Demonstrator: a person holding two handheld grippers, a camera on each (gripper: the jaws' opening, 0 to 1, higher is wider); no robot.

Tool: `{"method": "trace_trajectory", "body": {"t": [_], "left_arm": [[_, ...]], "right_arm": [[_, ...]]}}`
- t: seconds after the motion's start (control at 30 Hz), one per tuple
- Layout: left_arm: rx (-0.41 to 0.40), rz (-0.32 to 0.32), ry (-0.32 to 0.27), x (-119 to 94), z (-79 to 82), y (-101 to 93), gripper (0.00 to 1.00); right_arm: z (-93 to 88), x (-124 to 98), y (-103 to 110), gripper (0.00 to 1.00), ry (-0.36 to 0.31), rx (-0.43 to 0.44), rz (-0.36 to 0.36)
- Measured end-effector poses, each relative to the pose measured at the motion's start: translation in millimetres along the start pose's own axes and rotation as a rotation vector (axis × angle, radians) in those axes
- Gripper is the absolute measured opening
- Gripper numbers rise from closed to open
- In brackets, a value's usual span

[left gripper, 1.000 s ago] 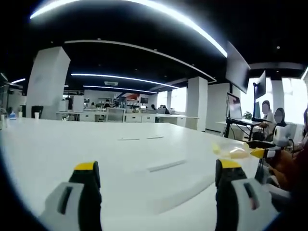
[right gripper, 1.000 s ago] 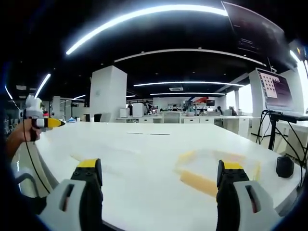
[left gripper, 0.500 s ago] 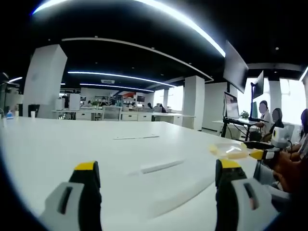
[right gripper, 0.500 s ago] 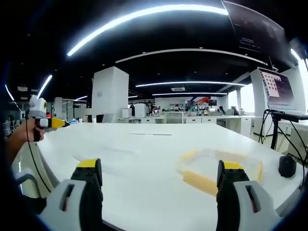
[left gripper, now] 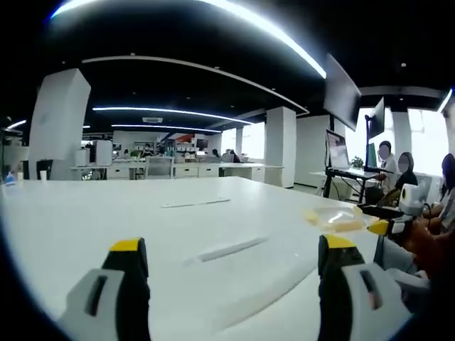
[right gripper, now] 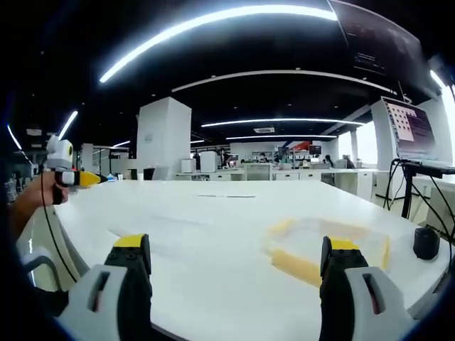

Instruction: Snap each plastic latch of the storage box into its locked position after aligning the lid with the box until every specified latch is closed and the lid sits flush.

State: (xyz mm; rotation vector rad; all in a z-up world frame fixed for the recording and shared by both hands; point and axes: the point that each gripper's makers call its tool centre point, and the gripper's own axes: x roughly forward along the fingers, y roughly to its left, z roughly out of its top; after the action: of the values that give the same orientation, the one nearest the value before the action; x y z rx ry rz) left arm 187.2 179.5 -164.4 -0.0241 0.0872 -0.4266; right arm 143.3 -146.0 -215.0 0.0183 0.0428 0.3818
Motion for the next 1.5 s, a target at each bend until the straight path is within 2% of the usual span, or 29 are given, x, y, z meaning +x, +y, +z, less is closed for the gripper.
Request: {"method": "trace_trajectory", "body": {"t": [0.27, 0.57, 1.17, 1.5], "left_arm": [[0.031, 0.005, 0.010, 8.3, 3.5, 1.0, 1.00], [0.019, -0.001, 0.025, 16.0, 2.4, 1.8, 1.00], [0.017, -0.035, 0.047, 31.9, 6.5, -6.5, 1.00], [0.028, -0.055, 0.059, 42.6, 10.6, -13.6, 1.00]], "right_arm": [[0.6, -0.4, -1.9, 1.00, -0.003, 0.007, 0.003], [1.2, -0.9, 0.4, 1.00, -0.004, 0.004, 0.023], [0.2, -2.3, 3.6, 1.00, -0.006, 0.031, 0.047], [6.0, -2.2, 0.6, 1.00, -0.017, 0.037, 0.039]]}}
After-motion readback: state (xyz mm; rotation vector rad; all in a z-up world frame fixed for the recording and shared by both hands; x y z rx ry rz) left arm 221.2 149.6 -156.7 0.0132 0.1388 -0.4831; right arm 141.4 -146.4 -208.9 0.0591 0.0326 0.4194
